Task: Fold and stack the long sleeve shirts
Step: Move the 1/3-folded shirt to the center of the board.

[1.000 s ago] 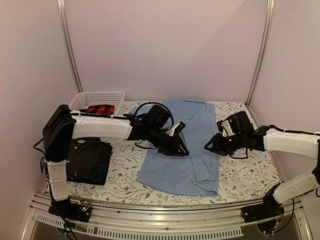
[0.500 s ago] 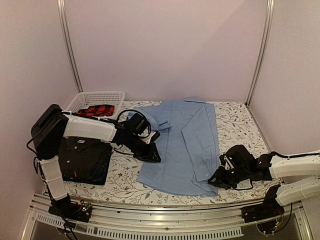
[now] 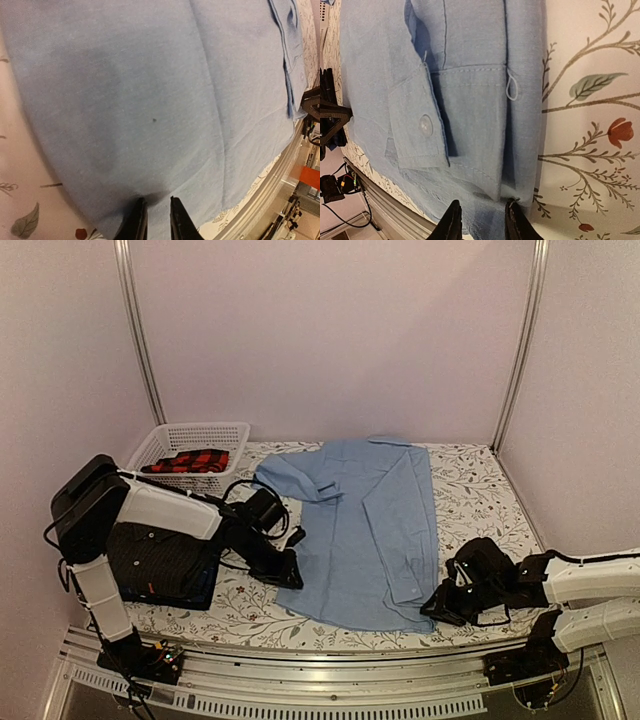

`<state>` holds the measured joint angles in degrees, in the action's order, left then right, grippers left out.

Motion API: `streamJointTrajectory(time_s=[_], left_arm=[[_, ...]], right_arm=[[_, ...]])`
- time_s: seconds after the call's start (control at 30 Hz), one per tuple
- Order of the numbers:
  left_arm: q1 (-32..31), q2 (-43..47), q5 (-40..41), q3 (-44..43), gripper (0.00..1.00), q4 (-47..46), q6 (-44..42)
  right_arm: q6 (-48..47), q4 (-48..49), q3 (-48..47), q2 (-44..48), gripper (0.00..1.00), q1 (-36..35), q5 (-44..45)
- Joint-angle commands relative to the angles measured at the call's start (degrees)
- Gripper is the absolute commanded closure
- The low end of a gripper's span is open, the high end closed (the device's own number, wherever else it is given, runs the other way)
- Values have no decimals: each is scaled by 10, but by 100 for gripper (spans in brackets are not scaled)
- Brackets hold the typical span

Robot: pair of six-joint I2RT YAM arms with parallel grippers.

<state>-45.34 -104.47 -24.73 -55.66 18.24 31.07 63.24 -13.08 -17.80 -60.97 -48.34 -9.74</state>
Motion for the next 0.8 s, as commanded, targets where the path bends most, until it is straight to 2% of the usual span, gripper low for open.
streamJointTrajectory(time_s=[0.0, 0.27, 0.43, 0.63, 0.77], left_arm=[[-29, 10, -5, 13, 83, -14, 9], [-59, 11, -24, 8, 83, -40, 28], [-58, 28, -24, -2, 83, -17, 14], [-33, 71, 18, -56, 81, 39, -5], [9, 89, 41, -82, 80, 52, -8]], right_arm=[[8, -111, -18, -20, 71, -1, 58], [6, -218, -49, 40, 68, 53, 94], [0, -285, -116, 47, 67, 56, 130], [-16, -279, -206, 58, 67, 43, 144], [-75, -189, -255, 2, 61, 42, 135]])
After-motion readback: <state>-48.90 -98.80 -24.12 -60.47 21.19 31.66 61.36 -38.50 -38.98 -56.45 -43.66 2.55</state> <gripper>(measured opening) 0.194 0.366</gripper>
